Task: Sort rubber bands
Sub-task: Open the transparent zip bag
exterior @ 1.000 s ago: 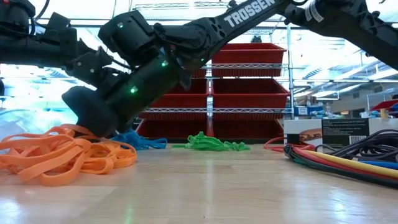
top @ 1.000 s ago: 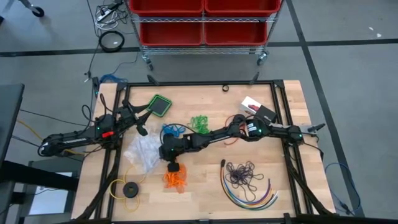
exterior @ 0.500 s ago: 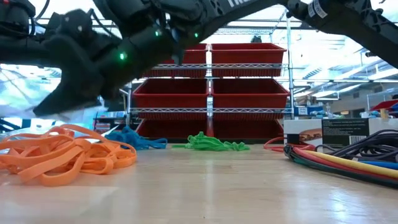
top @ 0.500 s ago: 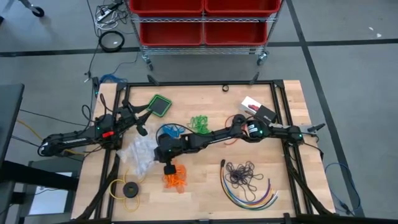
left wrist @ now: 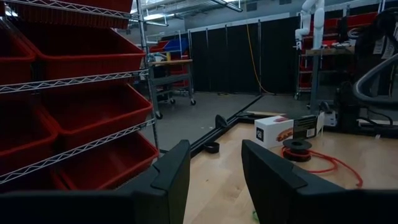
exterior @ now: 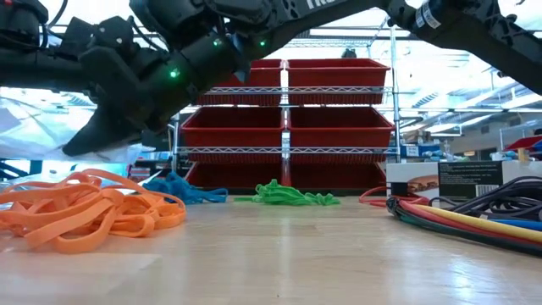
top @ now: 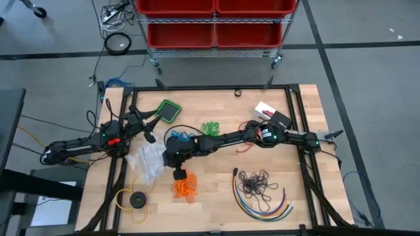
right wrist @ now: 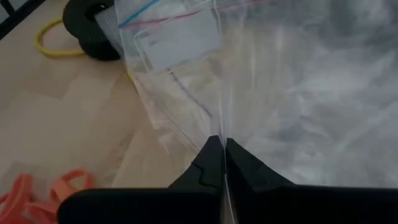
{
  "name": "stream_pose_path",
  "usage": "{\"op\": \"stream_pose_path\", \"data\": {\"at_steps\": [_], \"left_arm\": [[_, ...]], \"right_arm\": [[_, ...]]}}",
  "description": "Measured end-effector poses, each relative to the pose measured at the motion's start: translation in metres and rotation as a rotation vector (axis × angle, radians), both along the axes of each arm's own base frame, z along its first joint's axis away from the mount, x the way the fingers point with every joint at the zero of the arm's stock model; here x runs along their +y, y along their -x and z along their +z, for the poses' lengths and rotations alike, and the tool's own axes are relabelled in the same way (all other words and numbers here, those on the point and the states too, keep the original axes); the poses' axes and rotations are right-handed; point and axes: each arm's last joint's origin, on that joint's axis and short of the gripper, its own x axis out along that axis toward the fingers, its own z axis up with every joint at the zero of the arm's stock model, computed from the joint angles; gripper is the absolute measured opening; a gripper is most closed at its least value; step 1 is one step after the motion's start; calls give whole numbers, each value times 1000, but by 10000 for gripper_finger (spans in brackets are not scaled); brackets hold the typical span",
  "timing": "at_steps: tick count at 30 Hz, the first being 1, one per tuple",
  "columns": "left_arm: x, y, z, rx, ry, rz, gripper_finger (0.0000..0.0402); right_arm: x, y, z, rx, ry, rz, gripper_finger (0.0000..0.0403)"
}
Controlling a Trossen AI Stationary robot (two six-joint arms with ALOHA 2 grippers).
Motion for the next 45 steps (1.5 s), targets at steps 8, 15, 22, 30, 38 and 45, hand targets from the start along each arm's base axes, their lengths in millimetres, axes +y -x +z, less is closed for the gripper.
{"op": "stream_pose_path", "data": {"at_steps": [8,15,22,30,38,45], "left_arm": [[0,0,0,0,0,0,152],[0,0,0,0,0,0,152],[0,0,0,0,0,0,152],[0,0,0,0,0,0,152],[0,0,0,0,0,0,152],[0,0,0,0,0,0,152]], "right_arm": [[-7,-1,0,-1,0,-11,7],[-5,-1,0,-2,-1,-8,28],[-6,0,-1,16,8,-9,16],[-8,0,-2,15,64,-51,1],[6,1,-1,7,75,-41,0],[22,7,2,37,131,-13,0]]}}
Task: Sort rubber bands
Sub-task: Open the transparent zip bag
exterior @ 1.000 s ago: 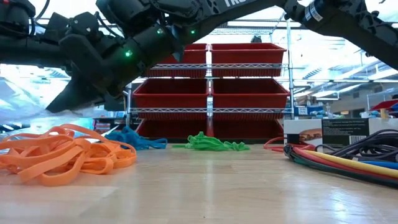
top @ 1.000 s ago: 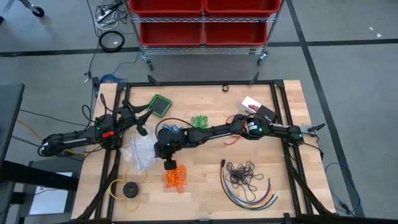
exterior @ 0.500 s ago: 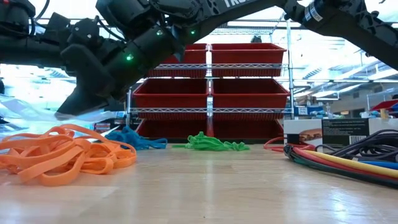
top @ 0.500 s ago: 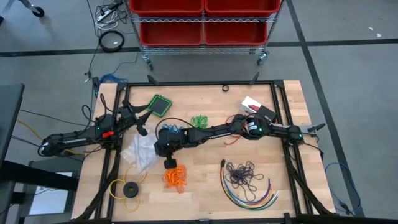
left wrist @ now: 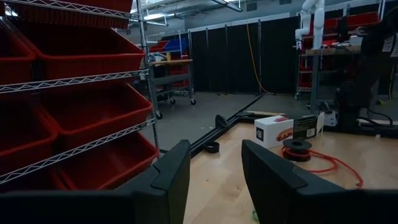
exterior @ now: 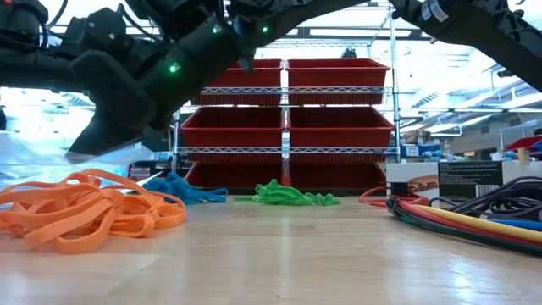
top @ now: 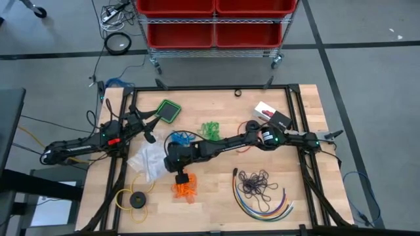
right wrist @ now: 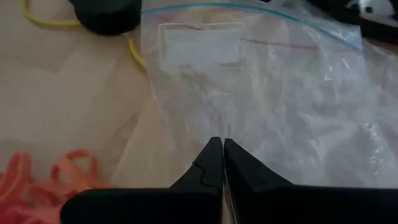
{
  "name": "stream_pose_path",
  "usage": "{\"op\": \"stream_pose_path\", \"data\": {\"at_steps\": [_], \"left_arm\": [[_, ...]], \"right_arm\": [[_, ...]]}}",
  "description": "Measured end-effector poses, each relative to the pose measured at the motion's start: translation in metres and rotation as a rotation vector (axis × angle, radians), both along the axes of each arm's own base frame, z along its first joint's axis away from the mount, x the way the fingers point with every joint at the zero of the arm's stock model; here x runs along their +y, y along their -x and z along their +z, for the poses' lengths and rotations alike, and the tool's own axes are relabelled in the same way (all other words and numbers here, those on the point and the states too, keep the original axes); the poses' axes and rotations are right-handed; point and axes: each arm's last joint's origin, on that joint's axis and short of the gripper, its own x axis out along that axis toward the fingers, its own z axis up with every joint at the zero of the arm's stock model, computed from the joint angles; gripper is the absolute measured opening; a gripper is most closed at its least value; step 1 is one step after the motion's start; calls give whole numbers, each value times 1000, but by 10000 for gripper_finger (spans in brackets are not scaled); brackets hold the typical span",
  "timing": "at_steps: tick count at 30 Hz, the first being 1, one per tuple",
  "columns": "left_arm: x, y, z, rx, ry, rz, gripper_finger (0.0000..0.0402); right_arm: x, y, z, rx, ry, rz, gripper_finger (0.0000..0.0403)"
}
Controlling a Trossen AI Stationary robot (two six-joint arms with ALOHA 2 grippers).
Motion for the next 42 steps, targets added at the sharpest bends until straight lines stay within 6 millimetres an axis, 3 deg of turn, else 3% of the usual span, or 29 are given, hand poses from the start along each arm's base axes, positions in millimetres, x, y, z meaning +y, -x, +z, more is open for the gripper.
{"op": "stream_pose_path", "data": {"at_steps": [12,20,28,36,42], "left_arm": [[0,0,2,-23,-5,-1,152],[0,2,11,-119,-21,-1,152],[-1,3,15,-192,15,-12,152],[-1,3,15,-203,46,-18,152],[-1,3,14,-187,29,-14,152]], "right_arm": [[20,30,79,-33,119,-46,0],[26,65,116,80,203,-129,0],[36,101,170,17,241,-213,0],[51,156,220,13,300,-269,0],[51,212,257,18,335,-360,0]]}}
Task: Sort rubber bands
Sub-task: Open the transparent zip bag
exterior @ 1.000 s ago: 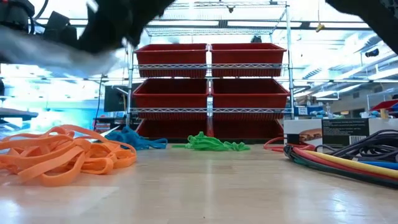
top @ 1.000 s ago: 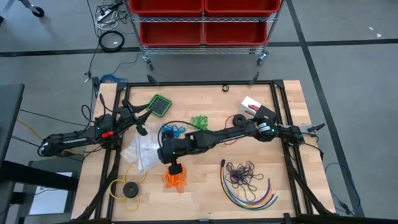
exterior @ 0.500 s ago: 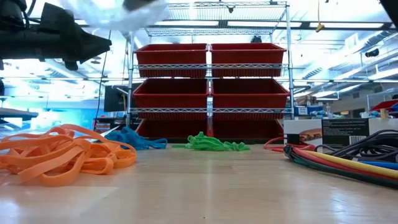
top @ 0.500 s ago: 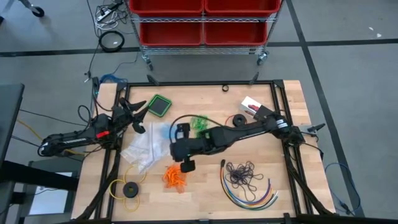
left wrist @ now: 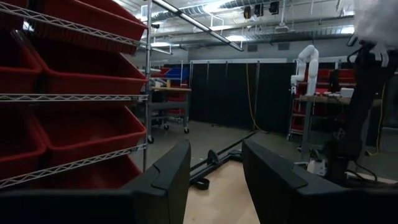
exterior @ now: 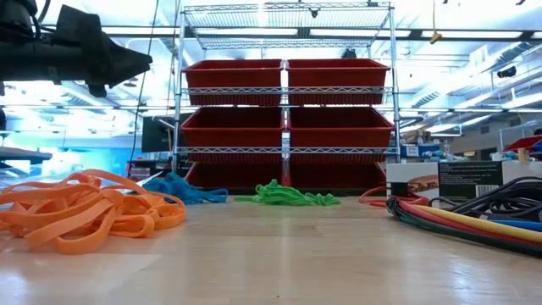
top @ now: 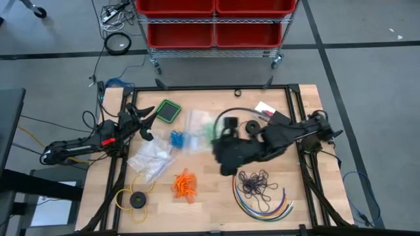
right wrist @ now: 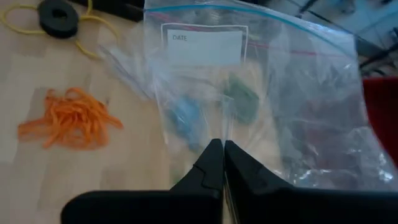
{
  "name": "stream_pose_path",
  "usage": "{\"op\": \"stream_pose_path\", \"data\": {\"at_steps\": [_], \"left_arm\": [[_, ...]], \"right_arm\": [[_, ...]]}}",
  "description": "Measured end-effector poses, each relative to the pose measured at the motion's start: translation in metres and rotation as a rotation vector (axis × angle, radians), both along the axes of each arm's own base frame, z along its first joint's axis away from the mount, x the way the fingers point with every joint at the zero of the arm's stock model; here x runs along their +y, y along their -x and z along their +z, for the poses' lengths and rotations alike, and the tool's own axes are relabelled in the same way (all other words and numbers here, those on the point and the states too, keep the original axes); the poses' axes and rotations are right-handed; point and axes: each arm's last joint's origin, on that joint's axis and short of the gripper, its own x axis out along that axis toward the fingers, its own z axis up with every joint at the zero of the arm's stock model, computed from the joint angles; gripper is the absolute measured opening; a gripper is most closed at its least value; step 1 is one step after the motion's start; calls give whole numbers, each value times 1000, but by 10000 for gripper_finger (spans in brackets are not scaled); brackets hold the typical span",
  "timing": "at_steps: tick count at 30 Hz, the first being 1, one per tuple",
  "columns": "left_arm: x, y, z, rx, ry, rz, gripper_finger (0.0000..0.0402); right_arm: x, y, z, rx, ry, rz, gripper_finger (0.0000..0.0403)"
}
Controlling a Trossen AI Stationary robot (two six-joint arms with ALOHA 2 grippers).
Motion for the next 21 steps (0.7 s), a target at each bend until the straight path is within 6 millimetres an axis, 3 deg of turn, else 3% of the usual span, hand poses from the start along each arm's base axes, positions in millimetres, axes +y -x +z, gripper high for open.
{"op": "stream_pose_path", "data": {"at_steps": [6,10,15,21], "left_arm": [[0,0,0,-2,-4,1,152],[0,0,0,-10,10,-3,152],[0,0,-1,-14,38,-16,152],[-1,-3,-7,-9,148,-95,152]], "right_arm": [[-6,48,11,-2,7,-63,0],[-18,83,2,-21,-11,-124,0],[-26,113,-39,-124,-114,-86,0],[-33,128,-118,-290,-269,94,0]]}}
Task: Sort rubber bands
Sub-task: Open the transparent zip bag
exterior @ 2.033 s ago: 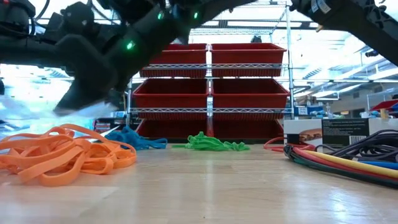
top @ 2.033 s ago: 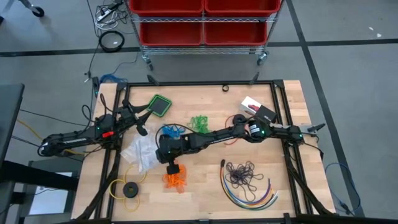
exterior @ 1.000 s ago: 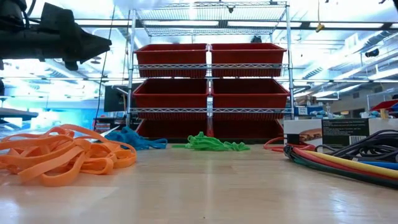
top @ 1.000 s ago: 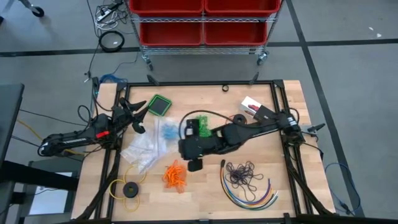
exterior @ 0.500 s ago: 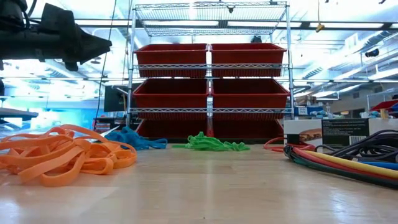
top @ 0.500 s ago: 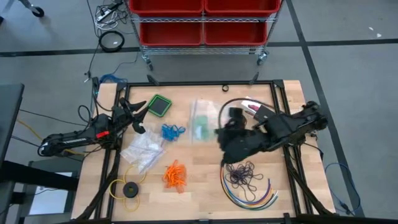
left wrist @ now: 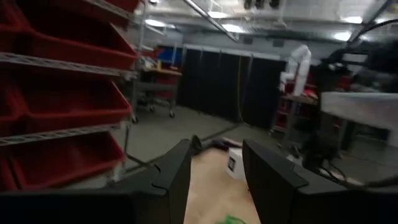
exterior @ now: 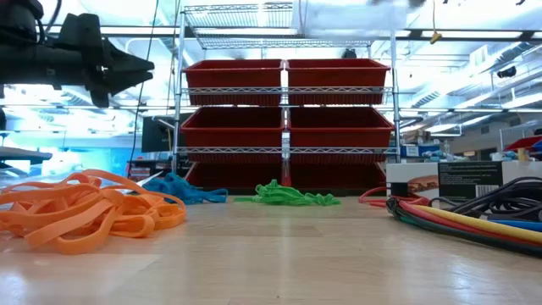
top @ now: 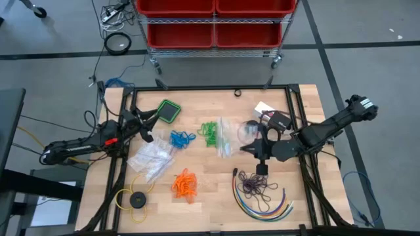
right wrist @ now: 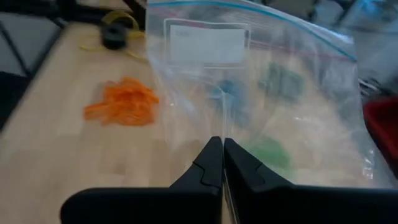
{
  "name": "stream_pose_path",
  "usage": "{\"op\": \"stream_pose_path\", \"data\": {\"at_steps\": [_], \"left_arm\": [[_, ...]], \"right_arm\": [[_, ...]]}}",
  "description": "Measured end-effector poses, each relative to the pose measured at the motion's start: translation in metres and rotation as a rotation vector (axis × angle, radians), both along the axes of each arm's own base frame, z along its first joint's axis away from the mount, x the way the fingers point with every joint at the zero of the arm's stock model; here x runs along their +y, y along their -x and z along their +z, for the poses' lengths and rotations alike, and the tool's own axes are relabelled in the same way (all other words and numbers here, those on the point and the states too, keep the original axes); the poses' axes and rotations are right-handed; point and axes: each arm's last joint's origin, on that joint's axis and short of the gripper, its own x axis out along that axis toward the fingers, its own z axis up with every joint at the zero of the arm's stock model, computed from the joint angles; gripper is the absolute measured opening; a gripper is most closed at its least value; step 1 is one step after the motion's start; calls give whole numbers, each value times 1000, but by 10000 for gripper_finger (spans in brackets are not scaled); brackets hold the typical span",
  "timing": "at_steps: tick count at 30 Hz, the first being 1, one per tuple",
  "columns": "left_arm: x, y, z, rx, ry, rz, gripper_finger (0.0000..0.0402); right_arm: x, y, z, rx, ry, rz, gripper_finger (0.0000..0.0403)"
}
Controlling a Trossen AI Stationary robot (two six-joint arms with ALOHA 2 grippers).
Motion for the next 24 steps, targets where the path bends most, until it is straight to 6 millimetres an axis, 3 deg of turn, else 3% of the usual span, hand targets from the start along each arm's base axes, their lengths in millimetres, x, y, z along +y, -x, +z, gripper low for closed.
{"op": "stream_pose_path", "data": {"at_steps": [4,8,12,17,24], "left_arm": [[-3,-4,1,-39,51,-137,152],[-3,-10,4,-122,202,-218,152],[-3,-20,2,-147,332,-312,152],[-6,-39,3,-8,342,-435,152],[-2,-72,10,59,479,-369,152]], "right_arm": [[-7,-5,-53,-83,22,113,0],[-10,-24,-83,-207,163,172,0],[-17,-51,-94,-218,230,166,0],[-24,-81,-101,-179,224,177,0],[-24,-97,-97,-185,276,177,0]]}}
